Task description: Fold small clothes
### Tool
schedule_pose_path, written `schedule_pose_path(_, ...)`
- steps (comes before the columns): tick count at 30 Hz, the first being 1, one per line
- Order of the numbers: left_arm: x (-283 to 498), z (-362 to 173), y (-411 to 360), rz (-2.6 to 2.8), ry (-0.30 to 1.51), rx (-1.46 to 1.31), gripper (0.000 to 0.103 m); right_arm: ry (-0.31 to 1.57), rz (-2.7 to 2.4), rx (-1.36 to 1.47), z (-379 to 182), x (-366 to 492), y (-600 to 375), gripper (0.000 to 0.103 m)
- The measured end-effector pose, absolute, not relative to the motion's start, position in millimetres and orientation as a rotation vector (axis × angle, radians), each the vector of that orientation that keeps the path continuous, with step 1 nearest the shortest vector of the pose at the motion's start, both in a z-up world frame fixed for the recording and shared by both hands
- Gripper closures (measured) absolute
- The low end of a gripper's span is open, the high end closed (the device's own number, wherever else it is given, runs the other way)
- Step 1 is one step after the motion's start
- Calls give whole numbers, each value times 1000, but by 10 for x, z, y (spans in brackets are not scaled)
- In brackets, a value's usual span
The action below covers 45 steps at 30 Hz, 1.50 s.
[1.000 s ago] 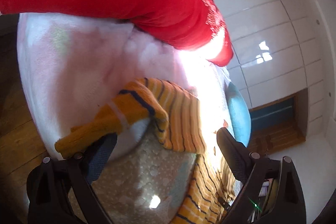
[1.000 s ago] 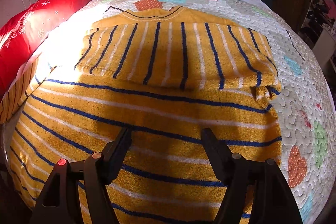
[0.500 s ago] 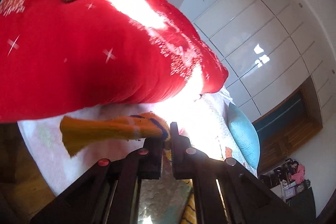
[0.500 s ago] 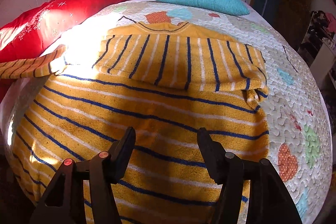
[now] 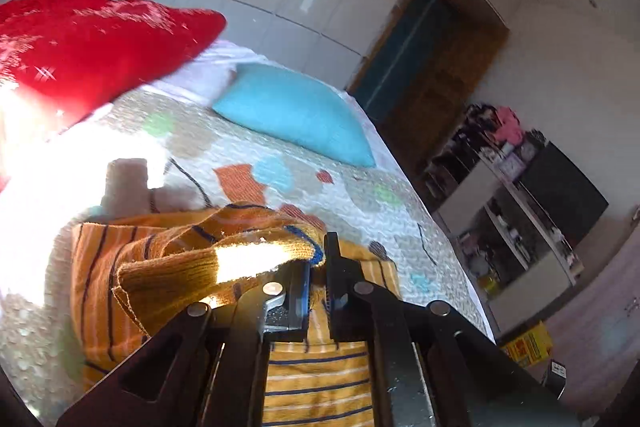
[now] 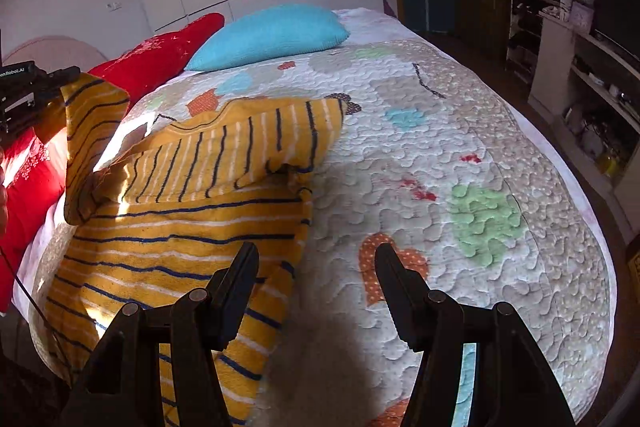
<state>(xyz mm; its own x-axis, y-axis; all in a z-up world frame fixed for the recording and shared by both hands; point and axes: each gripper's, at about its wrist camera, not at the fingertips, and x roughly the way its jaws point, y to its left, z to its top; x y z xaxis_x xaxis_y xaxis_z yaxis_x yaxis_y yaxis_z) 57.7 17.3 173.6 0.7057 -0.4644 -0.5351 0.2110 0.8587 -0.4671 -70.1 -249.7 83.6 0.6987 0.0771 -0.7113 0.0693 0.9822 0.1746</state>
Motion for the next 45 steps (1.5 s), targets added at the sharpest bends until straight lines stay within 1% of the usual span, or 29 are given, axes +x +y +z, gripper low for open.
schedule_pose_path(1, 655, 1603, -58, -409, 736, -378, 95, 808, -7, 223, 797, -720, -2608, 38)
schedule_pose_path(2, 708, 1457, -255, -420, 782, -361, 86, 814, -15, 254, 765, -742, -2714, 38)
schedule_pose_path(3, 742, 1307, -410, -436, 834, -349, 72, 819, -21, 283, 732, -763, -2809, 38)
schedule_pose_path(5, 715, 1055, -573, -464, 922, -346, 57, 830, -32, 318, 684, -781, -2941, 38)
schedule_pose_path(7, 580, 937, -582, -500, 952, -348, 54, 834, -40, 327, 650, -766, -3013, 37)
schedule_pose_path(8, 514, 925, -560, -510, 957, -343, 51, 837, -40, 330, 639, -745, -3027, 37)
schedule_pose_path(10, 320, 962, -411, -510, 943, -339, 43, 842, -25, 340, 620, -675, -3011, 37)
schedule_pose_path(12, 96, 1041, -144, -495, 907, -344, 28, 841, 5, 343, 640, -581, -2919, 37)
schedule_pose_path(14, -130, 1139, 121, -438, 865, -339, 23, 834, 46, 332, 692, -454, -2756, 34)
schedule_pose_path(16, -365, 1182, 378, -363, 832, -323, 22, 828, 93, 306, 744, -306, -2542, 31)
schedule_pose_path(21, -749, 1127, 875, -191, 807, -306, 21, 853, 215, 176, 772, 126, -1858, 31)
schedule_pose_path(27, -949, 869, 1303, -127, 837, -407, 21, 828, 359, -184, 691, 292, -824, 27)
schedule_pose_path(30, -1006, 753, 1458, -103, 849, -456, 21, 811, 356, -280, 596, 361, -533, 27)
schedule_pose_path(31, -1019, 726, 1499, -96, 852, -471, 21, 813, 346, -288, 569, 412, -488, 31)
schedule_pose_path(32, -1037, 704, 1534, -89, 854, -482, 21, 827, 327, -289, 543, 466, -475, 46)
schedule_pose_path(33, -1050, 689, 1562, -80, 857, -490, 21, 859, 323, -271, 529, 527, -490, 94)
schedule_pose_path(34, -1064, 683, 1585, -74, 856, -495, 21, 894, 333, -220, 537, 590, -561, 99)
schedule_pose_path(41, -1117, 683, 1683, -59, 844, -498, 21, 869, 139, 21, 773, 743, -1454, 99)
schedule_pose_path(45, -1085, 643, 1635, -64, 852, -504, 21, 913, 21, 159, 706, 877, -2084, 99)
